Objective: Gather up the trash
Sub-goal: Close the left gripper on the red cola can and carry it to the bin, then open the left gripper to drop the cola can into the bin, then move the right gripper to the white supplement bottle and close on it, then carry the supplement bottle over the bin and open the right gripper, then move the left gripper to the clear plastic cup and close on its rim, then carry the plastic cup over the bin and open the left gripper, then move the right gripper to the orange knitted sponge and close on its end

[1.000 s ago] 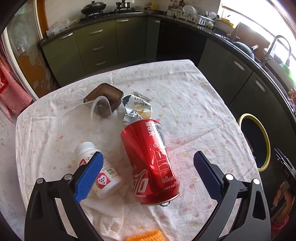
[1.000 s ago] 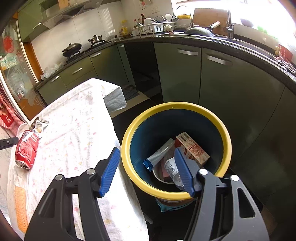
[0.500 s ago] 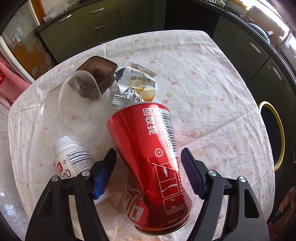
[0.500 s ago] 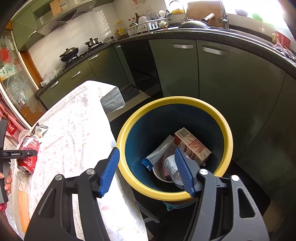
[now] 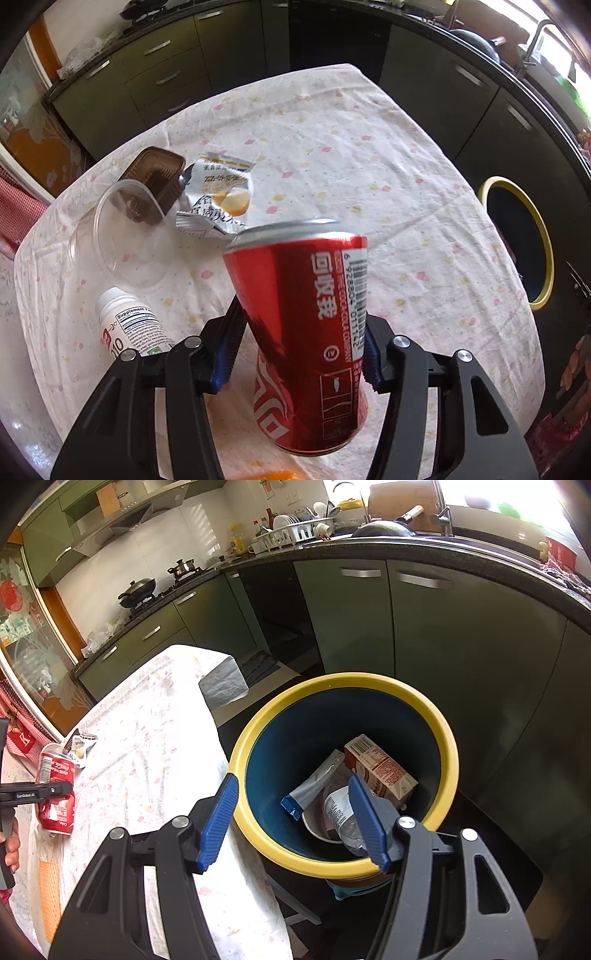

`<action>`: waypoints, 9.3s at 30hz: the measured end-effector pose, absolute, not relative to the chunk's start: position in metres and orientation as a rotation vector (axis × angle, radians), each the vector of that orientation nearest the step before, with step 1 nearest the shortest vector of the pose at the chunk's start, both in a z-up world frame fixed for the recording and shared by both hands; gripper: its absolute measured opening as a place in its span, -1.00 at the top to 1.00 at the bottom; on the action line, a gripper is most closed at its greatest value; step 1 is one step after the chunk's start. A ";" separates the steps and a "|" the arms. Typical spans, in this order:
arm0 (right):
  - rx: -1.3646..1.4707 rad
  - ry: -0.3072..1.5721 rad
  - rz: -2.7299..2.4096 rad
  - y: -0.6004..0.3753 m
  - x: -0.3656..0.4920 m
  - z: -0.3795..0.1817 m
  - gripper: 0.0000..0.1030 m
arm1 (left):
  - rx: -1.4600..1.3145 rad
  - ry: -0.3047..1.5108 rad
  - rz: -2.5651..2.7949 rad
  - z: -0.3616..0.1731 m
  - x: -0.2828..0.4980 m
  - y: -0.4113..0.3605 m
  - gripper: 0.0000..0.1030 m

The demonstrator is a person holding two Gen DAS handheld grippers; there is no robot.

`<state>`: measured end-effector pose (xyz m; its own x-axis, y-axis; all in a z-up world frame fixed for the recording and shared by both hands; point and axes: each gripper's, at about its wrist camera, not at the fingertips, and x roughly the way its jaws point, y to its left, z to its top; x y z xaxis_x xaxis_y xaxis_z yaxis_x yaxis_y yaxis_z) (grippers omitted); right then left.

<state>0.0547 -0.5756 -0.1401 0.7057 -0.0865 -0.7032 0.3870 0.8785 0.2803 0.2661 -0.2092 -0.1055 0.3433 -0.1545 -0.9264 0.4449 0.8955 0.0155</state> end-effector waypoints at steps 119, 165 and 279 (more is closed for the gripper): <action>-0.027 0.864 0.538 -0.211 0.181 -0.102 0.13 | -0.164 0.729 0.103 -0.113 0.218 0.085 -0.91; 0.276 0.804 -0.363 -0.559 0.094 -0.139 -0.26 | -0.019 0.739 -0.016 -0.104 0.216 0.038 -0.91; 0.009 0.805 0.380 -0.318 0.028 -0.102 -0.31 | -0.045 0.629 -0.191 -0.003 0.080 0.014 -0.75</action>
<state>0.0280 -0.3183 -0.1024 0.6291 0.3354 -0.7013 -0.3289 0.9322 0.1508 0.0800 0.0136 -0.0025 0.7915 -0.1912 -0.5804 0.1638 0.9814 -0.0999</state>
